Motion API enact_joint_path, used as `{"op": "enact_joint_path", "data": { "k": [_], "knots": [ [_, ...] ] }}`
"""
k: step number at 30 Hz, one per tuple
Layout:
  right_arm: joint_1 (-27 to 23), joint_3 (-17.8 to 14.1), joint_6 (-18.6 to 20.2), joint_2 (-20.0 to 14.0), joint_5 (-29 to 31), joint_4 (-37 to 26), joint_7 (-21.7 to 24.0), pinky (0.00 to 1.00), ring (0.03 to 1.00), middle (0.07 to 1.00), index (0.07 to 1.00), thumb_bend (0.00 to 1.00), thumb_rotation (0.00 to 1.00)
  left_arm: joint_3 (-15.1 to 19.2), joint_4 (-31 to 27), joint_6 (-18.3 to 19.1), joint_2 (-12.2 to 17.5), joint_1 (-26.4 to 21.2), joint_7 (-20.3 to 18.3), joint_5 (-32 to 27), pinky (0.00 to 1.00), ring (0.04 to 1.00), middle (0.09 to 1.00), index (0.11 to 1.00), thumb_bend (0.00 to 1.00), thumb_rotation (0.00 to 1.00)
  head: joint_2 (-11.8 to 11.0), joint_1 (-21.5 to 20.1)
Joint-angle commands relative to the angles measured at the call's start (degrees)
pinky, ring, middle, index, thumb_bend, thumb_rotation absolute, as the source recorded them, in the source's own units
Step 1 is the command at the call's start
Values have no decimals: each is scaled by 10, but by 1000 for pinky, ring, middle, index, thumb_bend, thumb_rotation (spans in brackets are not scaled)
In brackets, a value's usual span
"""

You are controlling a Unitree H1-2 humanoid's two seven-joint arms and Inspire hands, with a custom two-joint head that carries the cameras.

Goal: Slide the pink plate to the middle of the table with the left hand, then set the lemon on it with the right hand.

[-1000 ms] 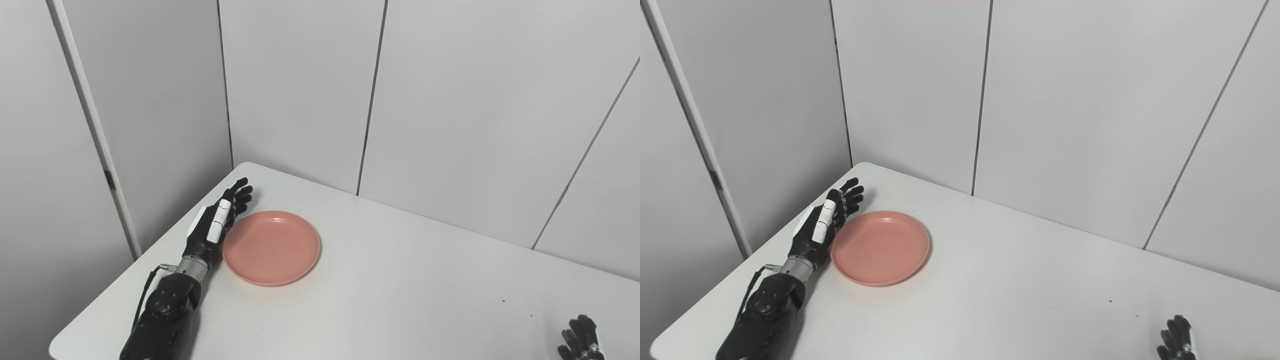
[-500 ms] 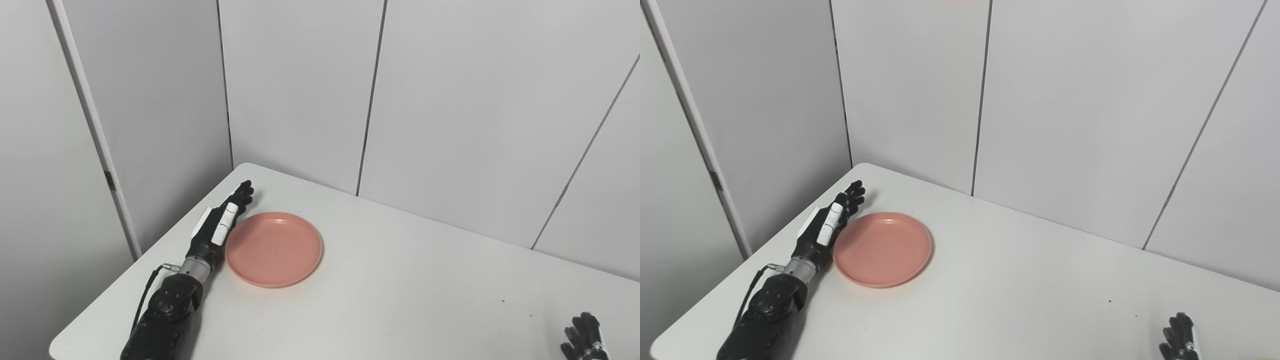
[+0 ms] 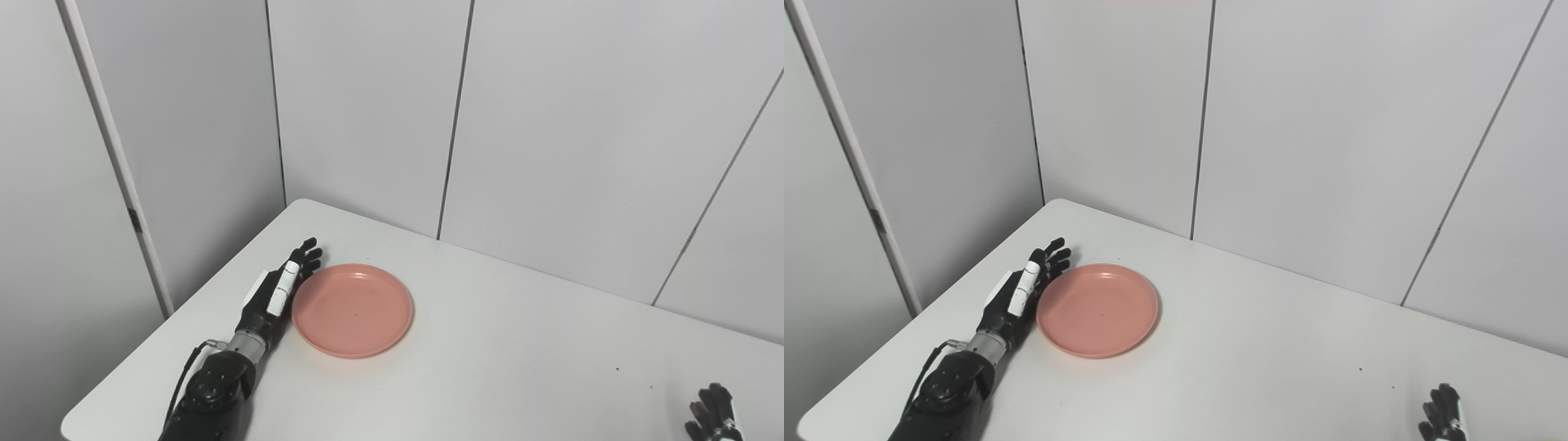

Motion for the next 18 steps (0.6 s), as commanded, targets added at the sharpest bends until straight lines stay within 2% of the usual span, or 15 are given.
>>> {"op": "enact_joint_path", "data": {
  "k": [1, 7, 11, 16, 18],
  "knots": [
    [-10, -4, 9, 2, 2, -28, -6, 1000, 1000, 1000, 1000, 507, 1000, -14, -5, 13, -17, 11, -4, -6, 954, 943, 941, 938, 857, 1000, 2, -5],
    [-10, -6, 13, 6, -1, -33, -10, 1000, 1000, 1000, 1000, 441, 1000, -19, -35, 42, -38, 11, 1, -11, 957, 950, 948, 941, 838, 1000, 11, -38],
    [-11, -6, 18, 10, -3, -34, -15, 1000, 1000, 1000, 1000, 419, 1000, -13, -53, 62, -53, 12, -1, -42, 955, 953, 953, 950, 816, 1000, 18, -70],
    [-13, -4, 7, 12, 4, -23, -14, 1000, 1000, 1000, 1000, 410, 1000, -20, -69, 75, -61, 13, 4, -49, 961, 951, 947, 946, 804, 1000, 24, -90],
    [-14, -5, 1, 12, 7, -15, -14, 1000, 1000, 1000, 1000, 436, 993, -25, -72, 80, -62, 12, 5, -46, 958, 952, 950, 946, 804, 1000, 26, -98]
  ]
}}
